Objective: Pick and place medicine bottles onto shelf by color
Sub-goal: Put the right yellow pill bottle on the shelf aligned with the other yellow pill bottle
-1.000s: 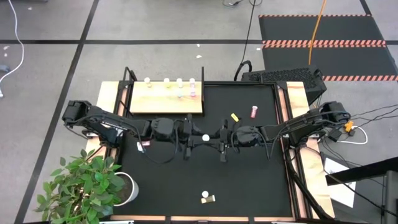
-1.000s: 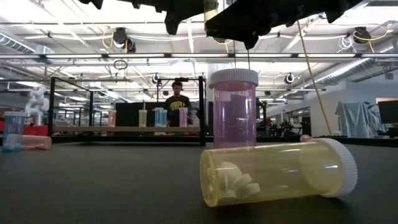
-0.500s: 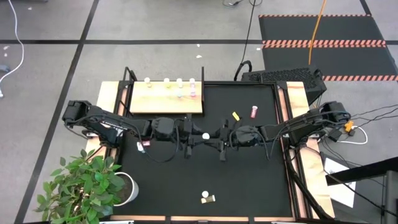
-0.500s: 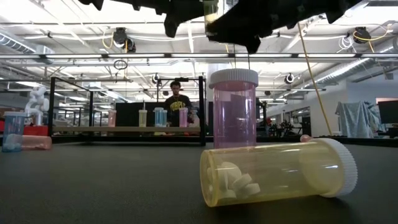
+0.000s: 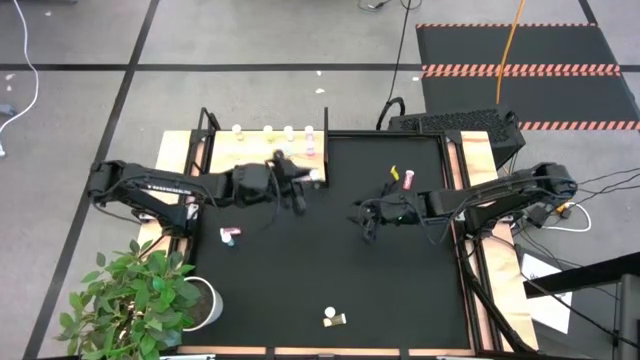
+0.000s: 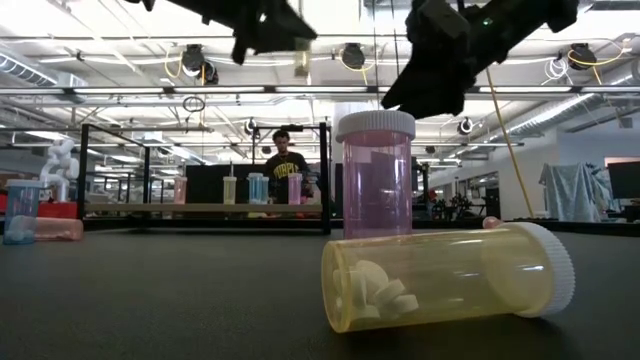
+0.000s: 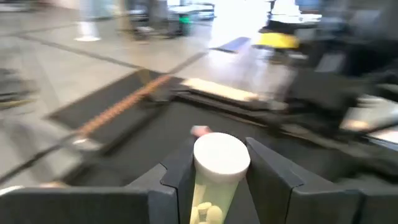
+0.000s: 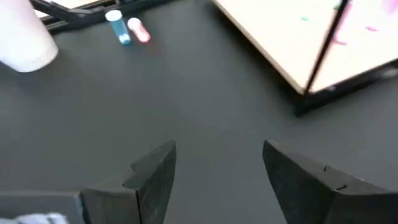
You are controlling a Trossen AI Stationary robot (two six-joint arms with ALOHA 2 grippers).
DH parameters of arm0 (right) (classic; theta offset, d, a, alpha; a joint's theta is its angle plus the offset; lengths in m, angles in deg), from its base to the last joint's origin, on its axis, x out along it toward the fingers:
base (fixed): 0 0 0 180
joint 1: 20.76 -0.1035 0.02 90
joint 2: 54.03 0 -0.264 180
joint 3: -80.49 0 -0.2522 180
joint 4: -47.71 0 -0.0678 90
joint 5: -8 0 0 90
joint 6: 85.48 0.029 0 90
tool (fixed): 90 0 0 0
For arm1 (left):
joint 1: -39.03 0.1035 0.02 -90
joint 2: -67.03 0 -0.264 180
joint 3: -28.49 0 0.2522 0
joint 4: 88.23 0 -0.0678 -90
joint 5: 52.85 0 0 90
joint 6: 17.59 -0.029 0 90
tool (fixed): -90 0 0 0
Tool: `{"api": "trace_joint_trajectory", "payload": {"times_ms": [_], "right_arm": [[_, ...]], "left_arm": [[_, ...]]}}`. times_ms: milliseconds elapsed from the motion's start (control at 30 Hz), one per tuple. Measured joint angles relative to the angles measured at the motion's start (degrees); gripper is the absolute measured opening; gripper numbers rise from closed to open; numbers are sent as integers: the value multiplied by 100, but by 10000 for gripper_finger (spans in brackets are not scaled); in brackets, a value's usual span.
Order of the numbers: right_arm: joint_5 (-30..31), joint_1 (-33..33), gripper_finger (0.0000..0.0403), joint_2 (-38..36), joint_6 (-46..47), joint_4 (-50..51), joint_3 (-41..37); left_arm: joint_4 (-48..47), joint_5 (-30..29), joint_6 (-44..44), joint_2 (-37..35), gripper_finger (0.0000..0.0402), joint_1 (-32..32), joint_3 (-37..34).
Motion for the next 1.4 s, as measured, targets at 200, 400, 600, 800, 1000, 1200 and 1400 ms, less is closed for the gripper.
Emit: {"api": "trace_joint_trajectory", "payload": {"times_ms": [200,400,600,800,1000,1200,1400], "right_arm": [[20,296,240,-819,-161,107,-221],[-4,618,240,-1759,-280,104,-717],[-19,825,240,-2553,-200,135,-1435],[-27,883,240,-2961,236,88,-1933],[-27,1076,240,-2968,244,62,-2008],[-14,1504,240,-2963,35,46,-2008],[-32,2039,240,-2962,-231,27,-2008]], "left_arm": [[-48,-312,-315,-90,123,598,0],[186,-544,-143,-125,122,1082,-519],[972,-763,-61,-512,122,1446,-1567],[1638,-439,-39,-737,122,2067,-2495],[2334,231,27,-718,122,2900,-3276],[2779,570,52,-686,122,3569,-3611],[2905,1203,-93,-277,122,3990,-3622]]}}
